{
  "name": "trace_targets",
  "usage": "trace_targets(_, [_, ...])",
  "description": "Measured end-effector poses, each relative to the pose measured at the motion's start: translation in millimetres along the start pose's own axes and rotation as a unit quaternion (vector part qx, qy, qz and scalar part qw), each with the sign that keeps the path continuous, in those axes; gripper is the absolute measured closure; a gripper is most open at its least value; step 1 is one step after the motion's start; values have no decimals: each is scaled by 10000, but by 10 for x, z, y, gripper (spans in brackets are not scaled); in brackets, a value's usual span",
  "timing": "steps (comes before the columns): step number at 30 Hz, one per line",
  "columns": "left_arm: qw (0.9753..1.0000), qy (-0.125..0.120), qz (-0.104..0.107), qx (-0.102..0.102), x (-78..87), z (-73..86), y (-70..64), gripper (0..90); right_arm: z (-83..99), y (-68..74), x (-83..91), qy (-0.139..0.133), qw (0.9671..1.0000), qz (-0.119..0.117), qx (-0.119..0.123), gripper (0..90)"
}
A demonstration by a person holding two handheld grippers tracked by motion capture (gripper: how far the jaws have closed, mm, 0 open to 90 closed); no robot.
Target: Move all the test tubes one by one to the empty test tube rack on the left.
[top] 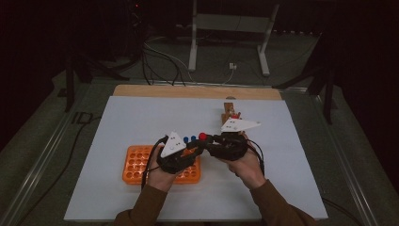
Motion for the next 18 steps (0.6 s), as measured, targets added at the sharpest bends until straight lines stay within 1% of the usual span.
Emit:
trace_targets(9, [9999, -50, 94, 23, -2, 6, -1, 726, 7, -6, 6, 8, 10000, -16, -6, 715])
trace_targets(11, [9999, -61, 103, -39, -4, 4, -13, 743, 7, -6, 7, 3, 10000, -16, -6, 715])
trace_targets(14, [9999, -61, 86, -42, -4, 3, -14, 755, 6, -7, 7, -20, 10000, -12, 12, 703])
trace_targets(18, [10000, -65, 7, 42, 14, 20, 39, 756, 5, -17, 45, -133, 9999, -89, 34, 534])
Point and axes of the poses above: each handheld gripper's, and its own axes: x roughly backward along the jaws, z roughly out of its underside, y roughly to its left, the point moved 5 cm from there along -x, roughly forward along the jaws, and after that the axes turned 15 degrees about y, right-handed, at the moved point
